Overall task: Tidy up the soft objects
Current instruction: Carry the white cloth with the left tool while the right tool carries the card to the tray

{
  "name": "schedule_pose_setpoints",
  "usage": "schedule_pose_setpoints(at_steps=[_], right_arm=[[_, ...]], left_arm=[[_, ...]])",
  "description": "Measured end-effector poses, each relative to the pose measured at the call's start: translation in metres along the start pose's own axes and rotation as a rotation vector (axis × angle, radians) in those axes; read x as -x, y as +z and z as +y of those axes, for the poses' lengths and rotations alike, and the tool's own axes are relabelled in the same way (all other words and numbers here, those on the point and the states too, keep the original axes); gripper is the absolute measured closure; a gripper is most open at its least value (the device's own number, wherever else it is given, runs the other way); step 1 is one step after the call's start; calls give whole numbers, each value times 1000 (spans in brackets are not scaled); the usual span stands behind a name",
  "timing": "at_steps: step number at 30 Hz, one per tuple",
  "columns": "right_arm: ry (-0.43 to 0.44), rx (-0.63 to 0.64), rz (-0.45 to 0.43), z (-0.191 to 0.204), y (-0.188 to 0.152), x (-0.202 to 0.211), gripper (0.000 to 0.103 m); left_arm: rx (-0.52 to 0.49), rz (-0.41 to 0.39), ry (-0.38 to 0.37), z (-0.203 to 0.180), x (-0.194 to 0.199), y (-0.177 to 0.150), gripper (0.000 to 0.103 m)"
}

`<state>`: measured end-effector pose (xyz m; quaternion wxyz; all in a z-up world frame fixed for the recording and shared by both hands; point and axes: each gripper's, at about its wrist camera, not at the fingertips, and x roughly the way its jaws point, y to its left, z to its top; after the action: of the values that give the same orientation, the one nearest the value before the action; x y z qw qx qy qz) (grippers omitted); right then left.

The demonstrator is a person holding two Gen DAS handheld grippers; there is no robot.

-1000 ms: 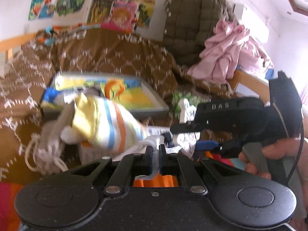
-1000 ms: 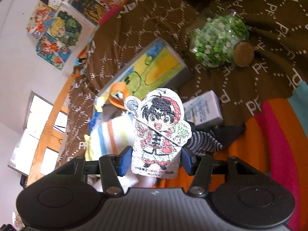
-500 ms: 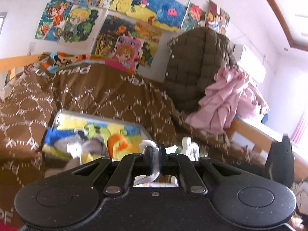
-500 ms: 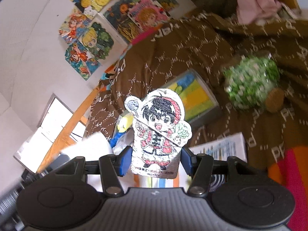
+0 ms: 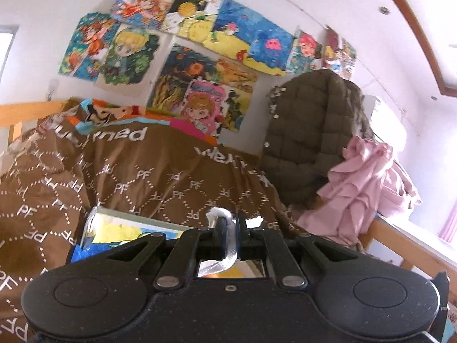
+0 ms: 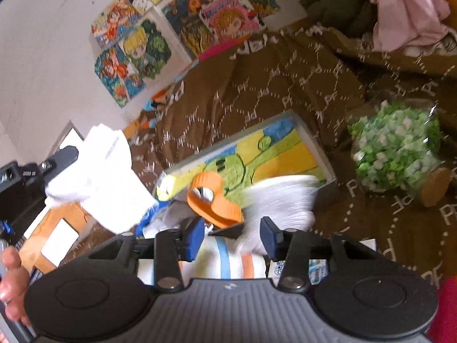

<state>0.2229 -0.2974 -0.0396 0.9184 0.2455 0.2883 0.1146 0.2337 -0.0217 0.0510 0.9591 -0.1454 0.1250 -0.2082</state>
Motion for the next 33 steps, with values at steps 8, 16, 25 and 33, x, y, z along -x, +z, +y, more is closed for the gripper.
schedule_pose_setpoints(at_steps=[8, 16, 25, 33], right_arm=[[-94, 15, 47, -1, -5, -23, 55], [-175, -91, 61, -28, -2, -33, 47], [-215, -84, 80, -38, -1, -67, 26], [-150, -66, 38, -31, 1, -74, 30]], left_arm=[[44, 47, 13, 34, -34, -15, 97], [110, 55, 1, 61, -73, -11, 96], [140, 114, 45, 86, -102, -24, 96], [179, 172, 51, 100, -114, -35, 90]])
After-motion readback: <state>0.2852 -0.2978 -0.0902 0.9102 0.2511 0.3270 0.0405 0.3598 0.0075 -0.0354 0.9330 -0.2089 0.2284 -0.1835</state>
